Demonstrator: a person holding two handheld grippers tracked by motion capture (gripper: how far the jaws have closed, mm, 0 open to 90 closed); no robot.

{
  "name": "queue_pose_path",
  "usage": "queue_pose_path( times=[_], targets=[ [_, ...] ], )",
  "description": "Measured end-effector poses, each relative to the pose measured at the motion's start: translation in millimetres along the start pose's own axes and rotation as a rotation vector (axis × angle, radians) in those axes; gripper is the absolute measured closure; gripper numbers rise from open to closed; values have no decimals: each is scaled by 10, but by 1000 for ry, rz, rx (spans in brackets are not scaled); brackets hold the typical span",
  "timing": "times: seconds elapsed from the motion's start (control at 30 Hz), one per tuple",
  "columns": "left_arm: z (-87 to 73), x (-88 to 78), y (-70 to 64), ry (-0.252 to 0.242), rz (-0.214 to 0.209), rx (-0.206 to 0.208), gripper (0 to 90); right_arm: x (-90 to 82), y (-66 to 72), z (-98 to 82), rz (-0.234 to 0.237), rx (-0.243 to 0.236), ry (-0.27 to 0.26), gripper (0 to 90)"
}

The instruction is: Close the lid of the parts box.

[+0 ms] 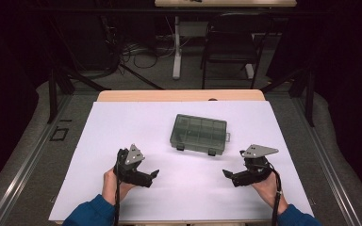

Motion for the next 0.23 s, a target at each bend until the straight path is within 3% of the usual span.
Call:
queue_pose_path(
  times=[0.23],
  targets=[
    [-173,-47,-31,3,12,-14,0,-69,57,-94,-16,-14,-33,4]
  ],
)
Point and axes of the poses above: each handheld gripper's, and its own axes: x roughly forward along the jaws, z roughly out of its top, y roughly to its left, the point moved 1 cm from there along x, roughly forward along the jaws, and after that the axes turned 6 degrees about y, right-handed, at the moved point
